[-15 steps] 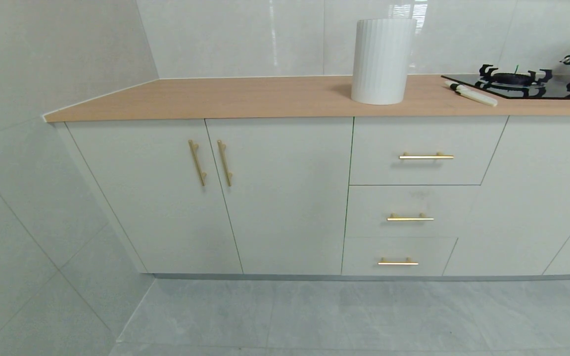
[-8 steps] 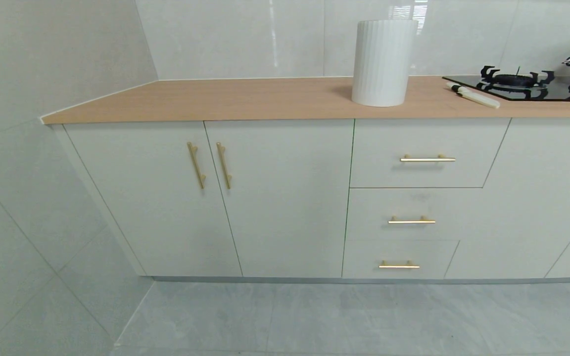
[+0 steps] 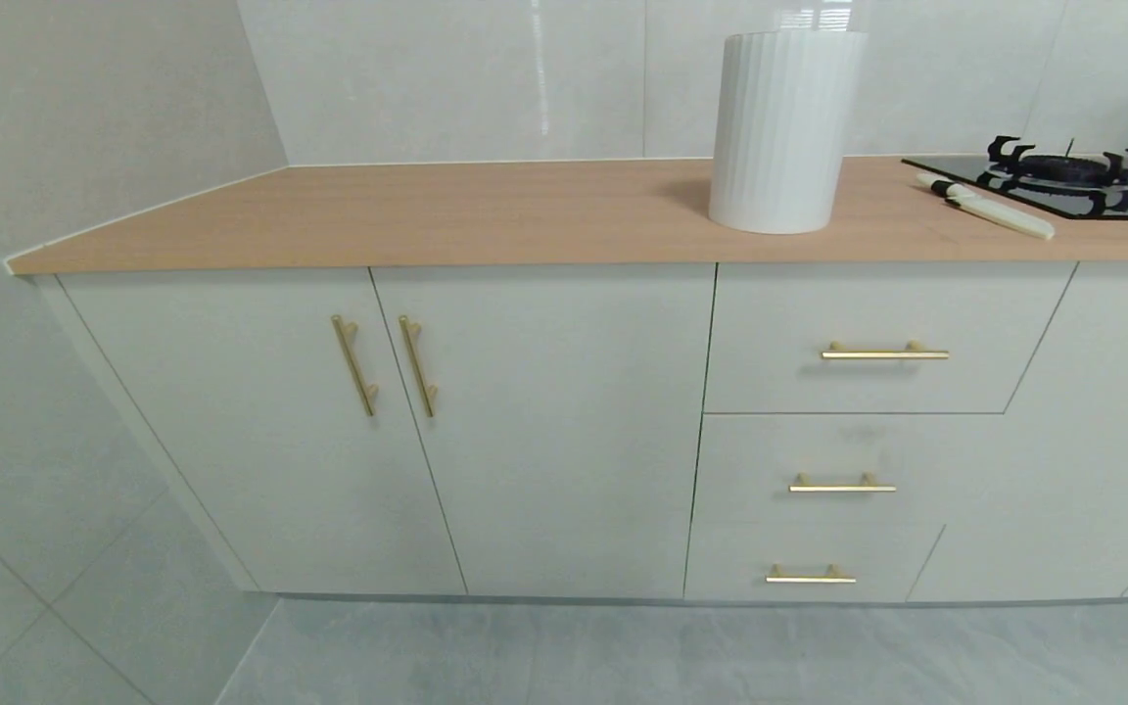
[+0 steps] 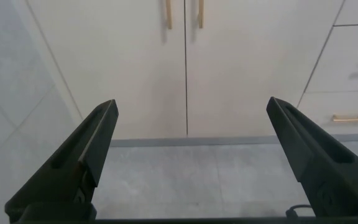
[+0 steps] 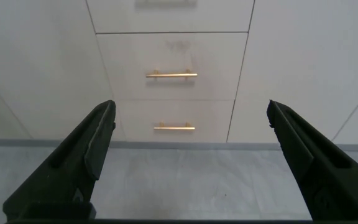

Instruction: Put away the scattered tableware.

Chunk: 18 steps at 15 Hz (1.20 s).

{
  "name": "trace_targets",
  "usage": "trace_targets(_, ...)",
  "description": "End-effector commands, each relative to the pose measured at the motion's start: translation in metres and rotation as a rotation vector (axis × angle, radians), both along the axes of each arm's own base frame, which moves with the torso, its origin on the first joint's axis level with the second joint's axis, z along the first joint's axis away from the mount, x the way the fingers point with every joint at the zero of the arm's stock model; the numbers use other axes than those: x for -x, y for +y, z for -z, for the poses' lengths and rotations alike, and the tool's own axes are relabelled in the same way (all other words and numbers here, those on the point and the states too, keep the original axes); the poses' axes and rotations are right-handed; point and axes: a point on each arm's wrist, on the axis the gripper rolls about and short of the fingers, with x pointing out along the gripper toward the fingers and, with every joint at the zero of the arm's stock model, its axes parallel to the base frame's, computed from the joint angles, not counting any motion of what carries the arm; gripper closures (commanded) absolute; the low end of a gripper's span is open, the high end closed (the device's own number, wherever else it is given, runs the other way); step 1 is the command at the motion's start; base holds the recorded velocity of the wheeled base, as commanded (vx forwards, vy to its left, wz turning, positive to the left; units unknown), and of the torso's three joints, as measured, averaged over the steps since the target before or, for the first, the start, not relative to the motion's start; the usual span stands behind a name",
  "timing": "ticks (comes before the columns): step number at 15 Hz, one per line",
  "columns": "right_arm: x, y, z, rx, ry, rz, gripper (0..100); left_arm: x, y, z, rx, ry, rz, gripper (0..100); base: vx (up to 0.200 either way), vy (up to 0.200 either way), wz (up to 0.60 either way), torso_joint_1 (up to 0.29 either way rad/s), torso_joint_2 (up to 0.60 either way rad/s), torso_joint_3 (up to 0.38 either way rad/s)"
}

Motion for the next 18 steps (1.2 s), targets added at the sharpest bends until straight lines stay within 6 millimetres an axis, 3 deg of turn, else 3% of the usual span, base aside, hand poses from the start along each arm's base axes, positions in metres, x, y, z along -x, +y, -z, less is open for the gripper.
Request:
trace_targets(1, -0.0002, 0.0, 0.0, 0.0, 0.003, -0.001, 0, -0.0001, 0.0, 0.0, 0.0, 0.001, 0.0, 0, 0.2, 0.0, 0.0, 0.002, 0.0, 0.002)
trace_targets(16, -0.0002, 0.0, 0.0, 0.0, 0.003, -0.001, 0, -0.0001, 0.0, 0.0, 0.0, 0.001, 0.0, 0, 0.0, 0.0, -0.08, 0.0, 0.0, 0.0)
trace_targets(18, -0.0002, 0.0, 0.0, 0.0, 0.003, -0.001, 0, -0.0001, 0.0, 0.0, 0.0, 0.001, 0.0, 0, 0.2, 0.0, 0.0, -0.002, 0.0, 0.007)
